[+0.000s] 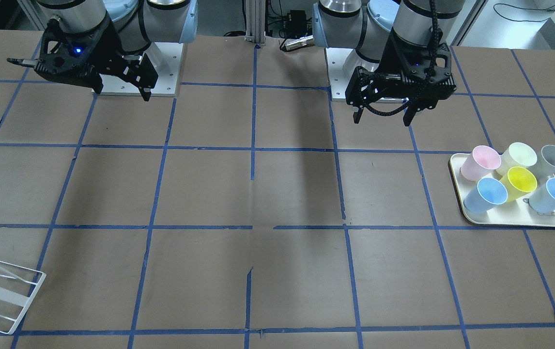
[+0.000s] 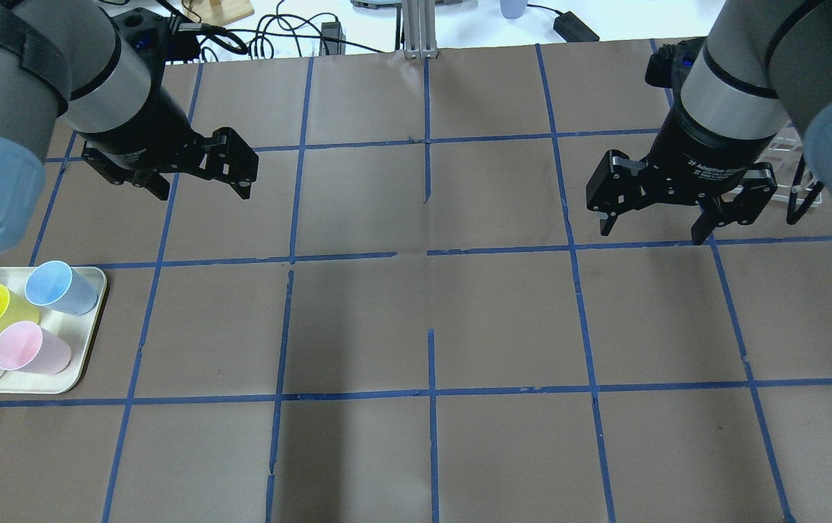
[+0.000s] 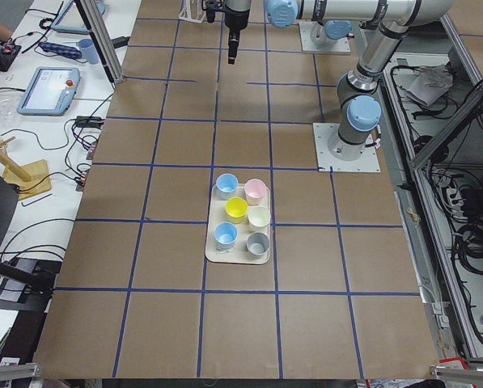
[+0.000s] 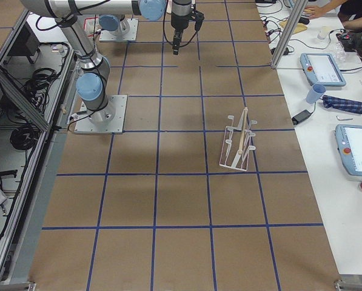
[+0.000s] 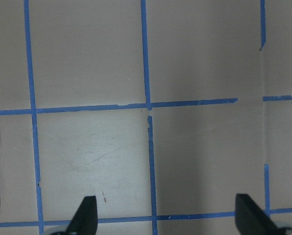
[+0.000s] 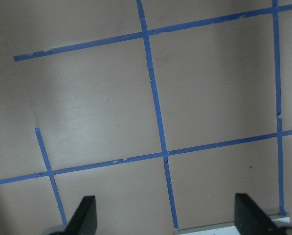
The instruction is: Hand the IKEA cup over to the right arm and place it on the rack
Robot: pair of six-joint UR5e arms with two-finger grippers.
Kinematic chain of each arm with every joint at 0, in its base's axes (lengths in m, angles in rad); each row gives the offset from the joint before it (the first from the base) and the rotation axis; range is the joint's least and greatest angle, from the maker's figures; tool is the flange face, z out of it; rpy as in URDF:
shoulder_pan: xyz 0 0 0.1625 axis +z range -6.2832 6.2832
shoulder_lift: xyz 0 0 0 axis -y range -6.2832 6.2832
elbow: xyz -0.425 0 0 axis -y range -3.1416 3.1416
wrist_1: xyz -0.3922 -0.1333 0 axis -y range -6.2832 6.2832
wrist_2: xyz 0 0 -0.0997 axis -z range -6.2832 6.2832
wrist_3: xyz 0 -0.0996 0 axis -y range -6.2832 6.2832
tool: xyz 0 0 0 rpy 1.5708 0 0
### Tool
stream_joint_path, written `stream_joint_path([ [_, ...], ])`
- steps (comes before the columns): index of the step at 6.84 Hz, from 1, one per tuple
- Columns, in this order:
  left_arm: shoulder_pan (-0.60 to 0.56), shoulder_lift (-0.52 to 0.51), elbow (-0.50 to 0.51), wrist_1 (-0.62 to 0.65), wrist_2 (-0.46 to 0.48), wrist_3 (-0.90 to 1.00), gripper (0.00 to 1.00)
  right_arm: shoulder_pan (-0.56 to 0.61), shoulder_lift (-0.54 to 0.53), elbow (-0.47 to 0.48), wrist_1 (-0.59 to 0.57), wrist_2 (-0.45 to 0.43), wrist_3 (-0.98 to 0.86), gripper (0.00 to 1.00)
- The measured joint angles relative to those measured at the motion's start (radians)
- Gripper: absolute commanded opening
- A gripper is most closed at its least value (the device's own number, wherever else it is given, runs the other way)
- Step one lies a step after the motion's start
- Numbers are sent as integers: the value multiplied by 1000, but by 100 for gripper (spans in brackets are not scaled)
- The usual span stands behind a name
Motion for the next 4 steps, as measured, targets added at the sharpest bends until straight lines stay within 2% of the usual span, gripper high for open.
stream_joint_path([
  [4,2,2,-5,0,0,11,100,0,0,3,-4,-7,0,100],
])
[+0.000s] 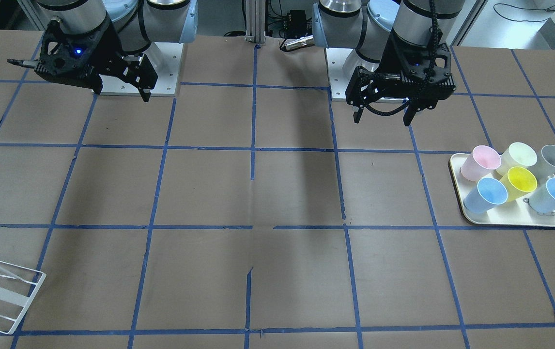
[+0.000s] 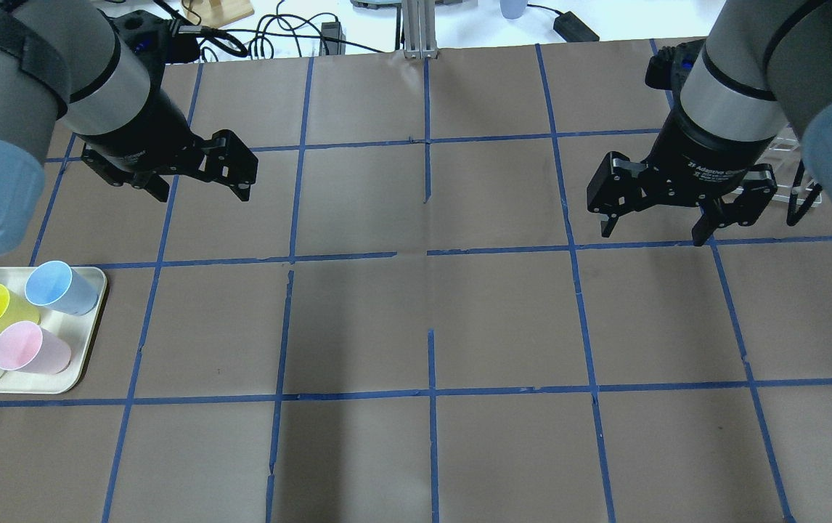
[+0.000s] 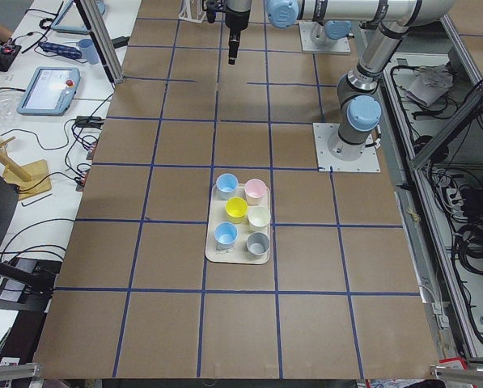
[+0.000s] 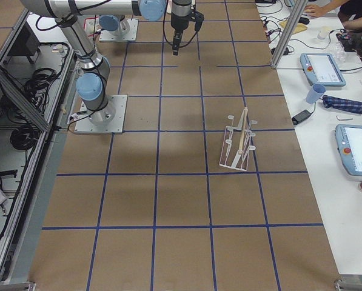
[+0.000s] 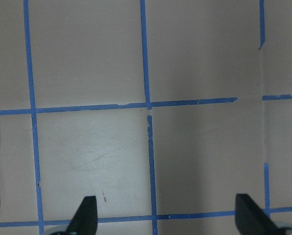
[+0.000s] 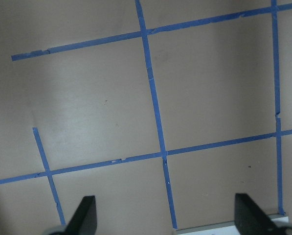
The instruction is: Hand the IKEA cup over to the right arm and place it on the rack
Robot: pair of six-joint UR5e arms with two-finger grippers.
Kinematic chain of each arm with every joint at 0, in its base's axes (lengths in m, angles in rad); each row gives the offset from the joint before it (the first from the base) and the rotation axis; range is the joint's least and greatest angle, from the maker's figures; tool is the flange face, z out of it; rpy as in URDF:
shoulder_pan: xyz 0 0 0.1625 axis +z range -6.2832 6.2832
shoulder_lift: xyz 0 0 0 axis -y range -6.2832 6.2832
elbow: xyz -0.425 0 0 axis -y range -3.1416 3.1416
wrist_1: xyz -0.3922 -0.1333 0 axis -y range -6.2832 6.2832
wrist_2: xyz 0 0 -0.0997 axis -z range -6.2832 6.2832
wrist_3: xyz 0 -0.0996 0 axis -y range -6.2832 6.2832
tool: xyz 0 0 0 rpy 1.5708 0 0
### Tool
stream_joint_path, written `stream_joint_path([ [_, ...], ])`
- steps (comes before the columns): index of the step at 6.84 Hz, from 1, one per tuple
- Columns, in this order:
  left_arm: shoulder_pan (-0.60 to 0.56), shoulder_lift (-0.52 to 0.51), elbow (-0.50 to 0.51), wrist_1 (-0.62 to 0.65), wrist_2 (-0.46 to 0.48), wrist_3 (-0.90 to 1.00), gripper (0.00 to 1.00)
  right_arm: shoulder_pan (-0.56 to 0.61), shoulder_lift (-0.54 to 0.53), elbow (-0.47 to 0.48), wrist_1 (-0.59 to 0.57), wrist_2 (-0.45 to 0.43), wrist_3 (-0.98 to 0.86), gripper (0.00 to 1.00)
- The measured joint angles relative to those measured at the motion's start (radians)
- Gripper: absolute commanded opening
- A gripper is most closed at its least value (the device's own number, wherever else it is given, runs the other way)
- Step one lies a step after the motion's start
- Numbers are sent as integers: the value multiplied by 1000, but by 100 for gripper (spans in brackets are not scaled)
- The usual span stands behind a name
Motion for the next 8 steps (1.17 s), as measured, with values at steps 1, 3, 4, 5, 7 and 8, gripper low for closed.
stream_joint_path([
  [1,0,0,-1,0,0,3,100,0,0,-2,-3,1,0,100],
  [3,9,5,-15,0,7,53,100,0,-2,-10,-6,10,0,100],
  [4,38,11,-30,1,13,126,100,0,-2,-12,-7,12,1,100],
  [5,89,15,-43,-2,15,199,100,0,-2,-12,-7,12,1,100],
  [7,225,15,-60,-30,16,380,100,-1,1,-11,-7,8,2,100],
  [8,314,9,-71,-43,15,478,100,-2,2,-9,-8,4,1,100],
])
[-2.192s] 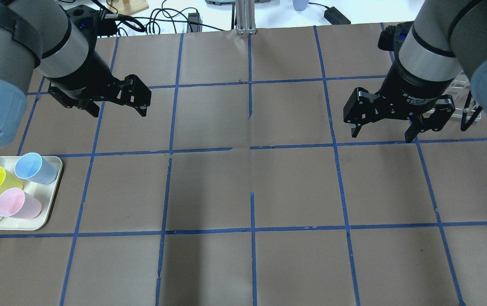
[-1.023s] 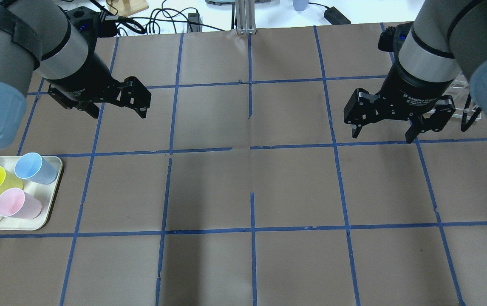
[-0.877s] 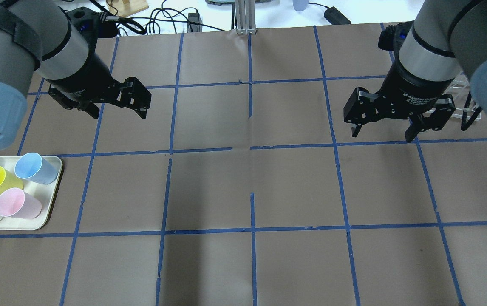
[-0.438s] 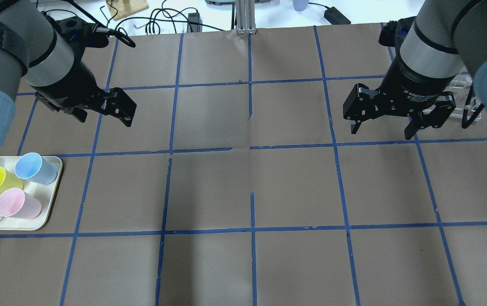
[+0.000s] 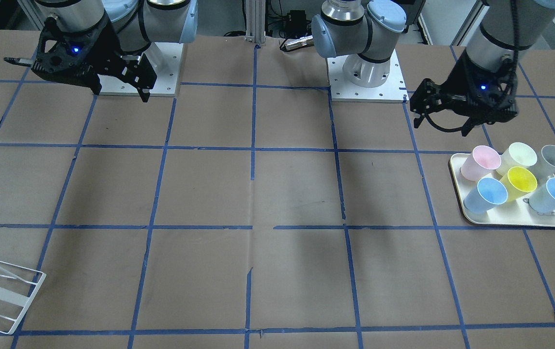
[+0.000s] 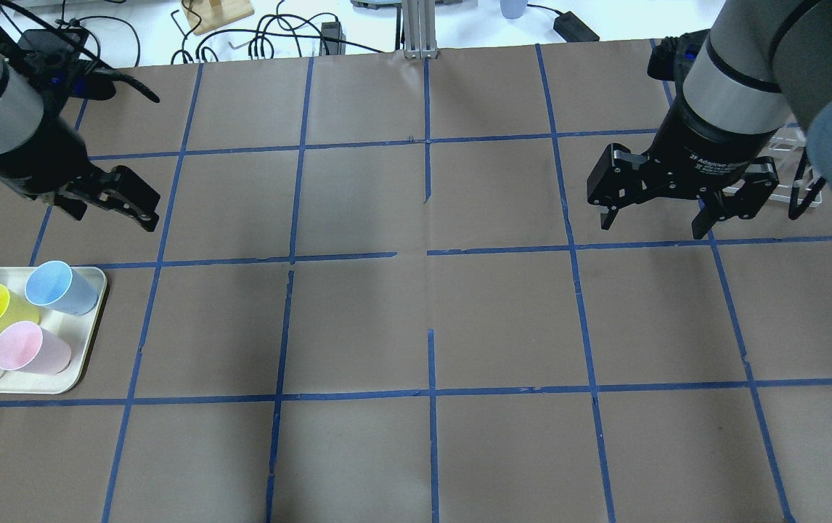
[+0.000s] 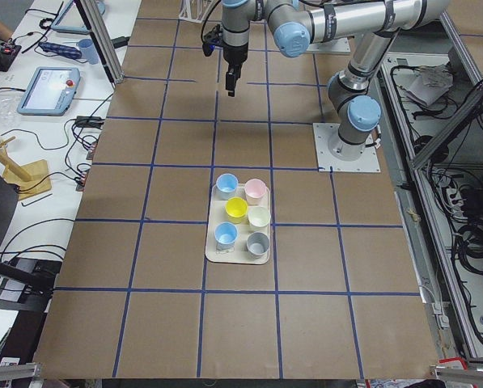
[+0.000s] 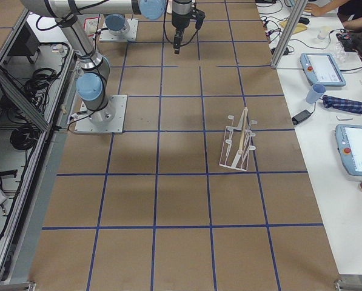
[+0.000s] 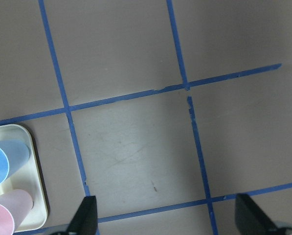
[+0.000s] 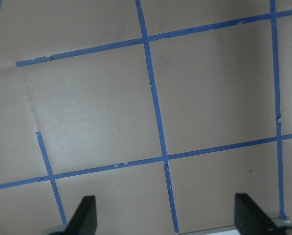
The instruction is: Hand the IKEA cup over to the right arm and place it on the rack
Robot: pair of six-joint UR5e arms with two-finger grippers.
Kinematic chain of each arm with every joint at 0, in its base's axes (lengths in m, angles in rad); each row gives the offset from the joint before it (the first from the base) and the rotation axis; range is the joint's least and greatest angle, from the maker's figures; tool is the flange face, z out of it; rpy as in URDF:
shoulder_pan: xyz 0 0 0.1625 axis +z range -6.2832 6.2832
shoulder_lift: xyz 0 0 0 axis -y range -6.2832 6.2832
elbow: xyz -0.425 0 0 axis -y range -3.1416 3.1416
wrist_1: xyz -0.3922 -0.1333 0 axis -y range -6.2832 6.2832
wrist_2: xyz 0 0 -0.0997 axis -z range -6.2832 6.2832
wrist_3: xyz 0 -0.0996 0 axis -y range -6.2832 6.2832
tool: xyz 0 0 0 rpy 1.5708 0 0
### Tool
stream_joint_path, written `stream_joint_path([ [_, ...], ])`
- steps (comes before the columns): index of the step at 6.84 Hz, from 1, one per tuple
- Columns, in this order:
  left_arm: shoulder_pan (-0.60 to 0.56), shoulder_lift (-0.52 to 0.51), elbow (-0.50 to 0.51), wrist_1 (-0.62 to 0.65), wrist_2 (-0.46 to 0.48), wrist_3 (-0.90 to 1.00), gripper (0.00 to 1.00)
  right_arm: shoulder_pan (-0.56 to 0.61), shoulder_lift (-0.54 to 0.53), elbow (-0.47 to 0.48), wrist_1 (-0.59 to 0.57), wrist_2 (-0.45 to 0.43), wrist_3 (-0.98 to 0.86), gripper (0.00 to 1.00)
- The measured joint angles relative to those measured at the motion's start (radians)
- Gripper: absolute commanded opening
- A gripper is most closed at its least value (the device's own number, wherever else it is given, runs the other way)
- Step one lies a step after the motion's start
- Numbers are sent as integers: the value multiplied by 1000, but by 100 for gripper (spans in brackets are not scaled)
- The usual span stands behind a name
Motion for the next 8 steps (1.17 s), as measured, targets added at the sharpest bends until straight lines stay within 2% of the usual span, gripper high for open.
stream_joint_path([
  [3,199,-69,-37,66,11,386,100,2,1,5,-2,-6,-1,100],
  [6,304,-204,-39,194,20,802,100,-2,6,9,-4,7,-4,100],
  [8,338,-299,-37,284,37,1015,100,-3,7,14,-7,9,0,100],
])
